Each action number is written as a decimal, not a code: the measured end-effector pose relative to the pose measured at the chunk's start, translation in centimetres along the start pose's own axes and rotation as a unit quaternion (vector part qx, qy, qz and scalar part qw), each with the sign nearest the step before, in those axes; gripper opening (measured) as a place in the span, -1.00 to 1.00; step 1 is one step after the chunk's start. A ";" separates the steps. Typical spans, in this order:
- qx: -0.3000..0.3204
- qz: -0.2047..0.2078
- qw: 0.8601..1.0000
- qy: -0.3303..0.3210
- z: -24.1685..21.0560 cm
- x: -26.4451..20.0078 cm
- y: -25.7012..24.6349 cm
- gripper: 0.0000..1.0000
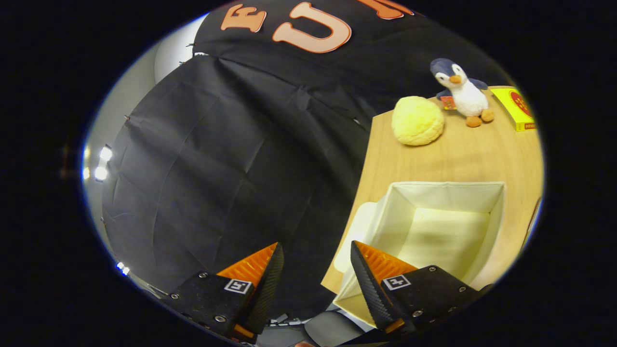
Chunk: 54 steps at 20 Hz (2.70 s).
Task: Open the storage box then place both shoes into the box .Put the left shoe in first, then the right shoe, with the right side of both shoes facing outward in a uniform manner.
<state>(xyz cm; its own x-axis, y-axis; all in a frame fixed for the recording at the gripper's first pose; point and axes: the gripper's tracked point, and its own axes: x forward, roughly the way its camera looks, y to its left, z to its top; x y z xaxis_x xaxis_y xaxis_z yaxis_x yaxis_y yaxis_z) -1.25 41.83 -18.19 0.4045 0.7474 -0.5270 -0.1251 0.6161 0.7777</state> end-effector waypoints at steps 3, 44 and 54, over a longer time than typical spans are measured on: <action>0.007 -0.044 0.999 -0.025 0.9 -2.8 -4.5 0.77; -0.057 -0.382 0.922 -0.017 -7.5 -18.5 -40.8 -0.38; 0.012 -0.372 0.927 -0.042 -6.8 -19.6 -39.4 -0.92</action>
<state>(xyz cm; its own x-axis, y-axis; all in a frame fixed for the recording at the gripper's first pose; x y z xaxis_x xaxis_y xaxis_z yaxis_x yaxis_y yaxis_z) -10.46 4.58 -40.86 0.4406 0.0950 -0.8927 0.2369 0.9468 0.2177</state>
